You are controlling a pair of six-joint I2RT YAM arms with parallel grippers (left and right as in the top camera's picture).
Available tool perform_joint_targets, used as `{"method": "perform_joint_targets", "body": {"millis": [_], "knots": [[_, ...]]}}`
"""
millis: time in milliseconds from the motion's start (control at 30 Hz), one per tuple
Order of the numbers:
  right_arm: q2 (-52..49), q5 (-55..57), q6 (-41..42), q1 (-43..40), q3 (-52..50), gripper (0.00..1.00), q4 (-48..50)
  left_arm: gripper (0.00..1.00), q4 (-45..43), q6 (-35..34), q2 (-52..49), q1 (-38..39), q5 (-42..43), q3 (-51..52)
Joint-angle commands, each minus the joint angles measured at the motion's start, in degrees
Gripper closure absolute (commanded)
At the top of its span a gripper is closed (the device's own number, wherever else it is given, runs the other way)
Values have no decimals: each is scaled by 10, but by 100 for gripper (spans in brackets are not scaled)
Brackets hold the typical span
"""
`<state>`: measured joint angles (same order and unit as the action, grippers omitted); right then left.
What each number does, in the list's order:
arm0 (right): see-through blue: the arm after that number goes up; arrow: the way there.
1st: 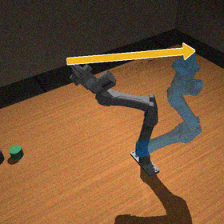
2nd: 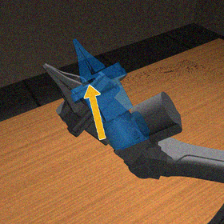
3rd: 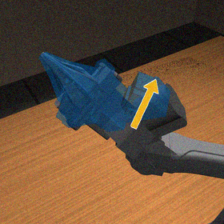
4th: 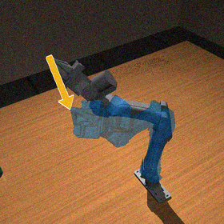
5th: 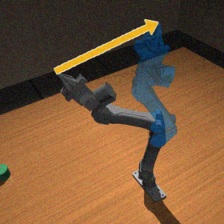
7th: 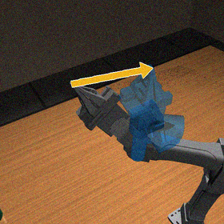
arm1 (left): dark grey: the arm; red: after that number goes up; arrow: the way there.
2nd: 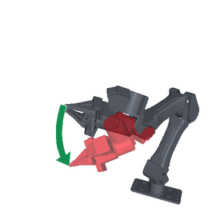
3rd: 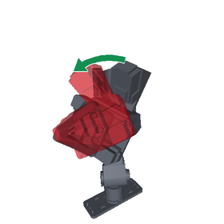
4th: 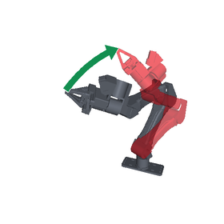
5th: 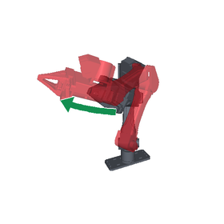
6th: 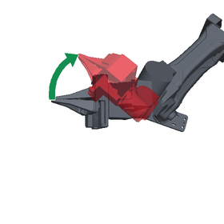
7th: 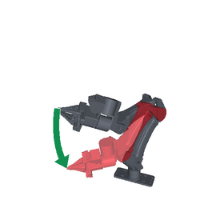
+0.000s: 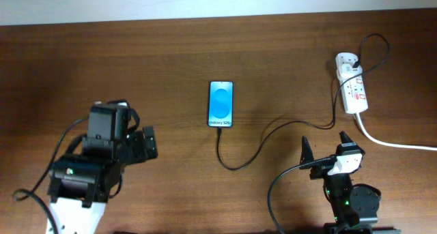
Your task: Plug charger to phone and switch on socket
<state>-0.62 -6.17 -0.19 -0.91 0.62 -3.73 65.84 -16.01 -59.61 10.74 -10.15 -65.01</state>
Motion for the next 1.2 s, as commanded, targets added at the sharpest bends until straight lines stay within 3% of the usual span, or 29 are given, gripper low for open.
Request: {"method": "perform_joint_targets", "body": {"millis": [0, 100, 167, 233, 400, 667, 900, 1167], "knots": [[4, 4, 2, 5, -3, 2, -4, 1, -62, 3, 58, 0, -13, 52], [4, 4, 2, 5, -3, 2, -4, 1, -147, 6, 125, 0, -9, 125], [4, 4, 2, 5, -3, 2, -4, 1, -216, 91, 178, 0, 38, 184], [4, 4, 2, 5, -3, 2, -4, 1, -288, 129, 231, 0, 61, 236], [4, 4, 2, 5, -3, 2, -4, 1, -394, 129, 377, 0, 61, 359], [4, 4, 2, 5, -3, 2, -4, 1, -601, 129, 425, 0, 79, 503], [4, 4, 2, 5, -3, 2, -4, 1, -701, 129, 526, -8, 84, 603], [4, 4, 2, 5, -3, 2, -4, 1, -700, 129, 593, -67, 108, 645]]}}
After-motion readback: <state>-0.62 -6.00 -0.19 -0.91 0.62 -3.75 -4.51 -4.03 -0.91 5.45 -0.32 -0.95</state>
